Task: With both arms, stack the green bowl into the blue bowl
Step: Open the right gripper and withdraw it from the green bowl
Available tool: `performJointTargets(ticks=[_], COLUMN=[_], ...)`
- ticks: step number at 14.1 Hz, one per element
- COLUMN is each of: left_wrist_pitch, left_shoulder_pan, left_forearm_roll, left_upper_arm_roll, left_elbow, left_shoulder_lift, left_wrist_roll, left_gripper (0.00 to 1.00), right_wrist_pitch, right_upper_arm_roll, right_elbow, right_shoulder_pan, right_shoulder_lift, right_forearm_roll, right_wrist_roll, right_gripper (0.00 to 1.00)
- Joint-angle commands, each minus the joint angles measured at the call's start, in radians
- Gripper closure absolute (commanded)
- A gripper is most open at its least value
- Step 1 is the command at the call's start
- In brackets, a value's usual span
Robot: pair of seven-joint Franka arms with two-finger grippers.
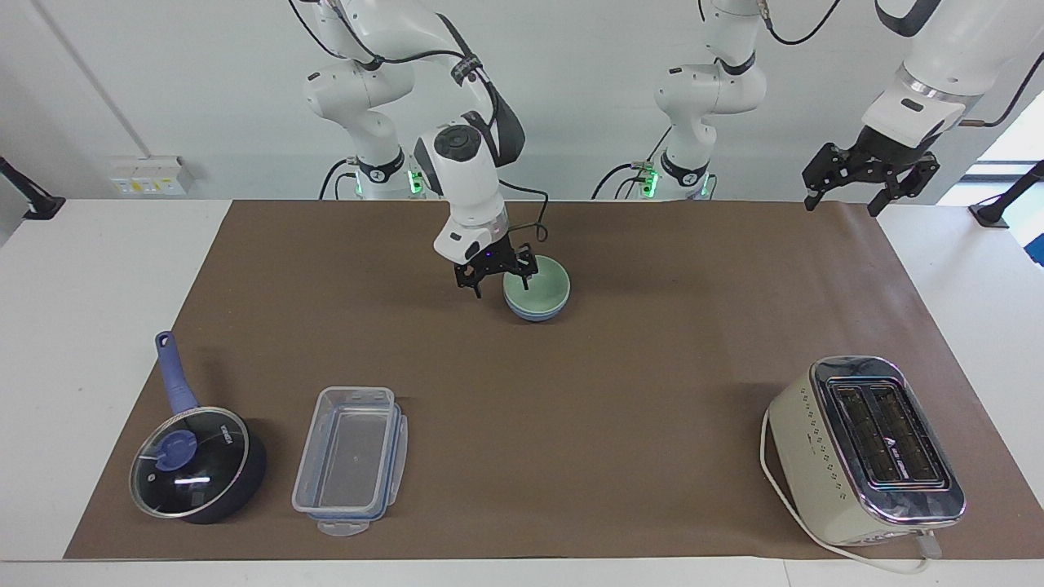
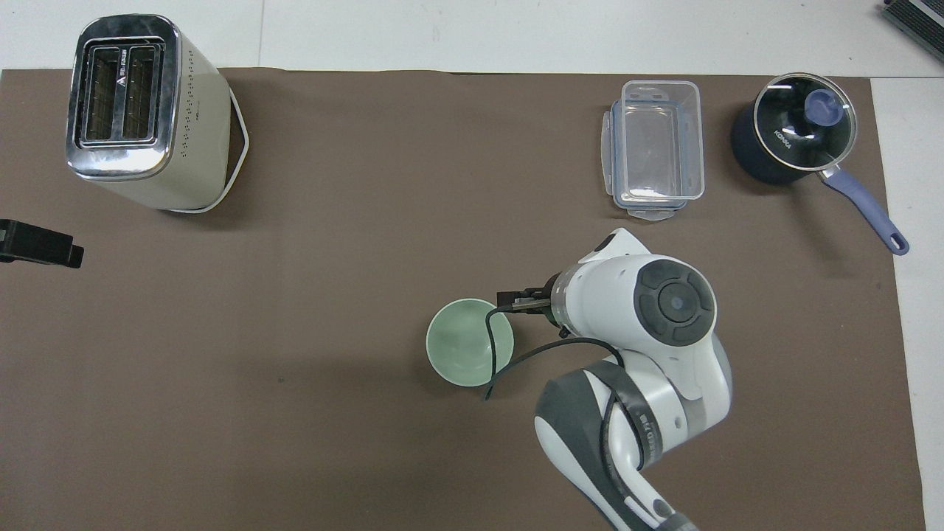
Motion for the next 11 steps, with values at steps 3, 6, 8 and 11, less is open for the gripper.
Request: performJointTargets(ticks=[3, 6, 8, 11], left_wrist_pitch=[-0.022, -0.029, -0.04, -0.052], left_shoulder_pan=[-0.006, -0.007, -0.007, -0.015], left_forearm_roll=[0.021, 0.02, 0.02, 0.02], left_upper_arm_roll=[0.004, 0.004, 0.004, 0.004], left_elbow=[0.016, 0.016, 0.016, 0.016], left_shoulder_lift=[-0.001, -0.001, -0.001, -0.004], left_wrist_roll=[-0.001, -0.004, -0.004, -0.006], left_gripper=[0.0, 0.0, 0.0, 0.0], right_wrist_pitch=[-0.185, -0.312, -0.358, -0.401], right_upper_arm_roll=[0.005, 0.003, 0.005, 0.003], right_elbow=[0.165, 0.263, 0.294, 0.308], right_shoulder_pan=[-0.115, -0.155, -0.187, -0.233], right_shoulder_lift=[-0.007, -0.007, -0.017, -0.048], right_forearm_roll=[-0.064, -0.089, -0.101, -0.101], right_wrist_roll=[-0.013, -0.013, -0.016, -0.024], right_gripper=[0.0, 0.0, 0.0, 0.0])
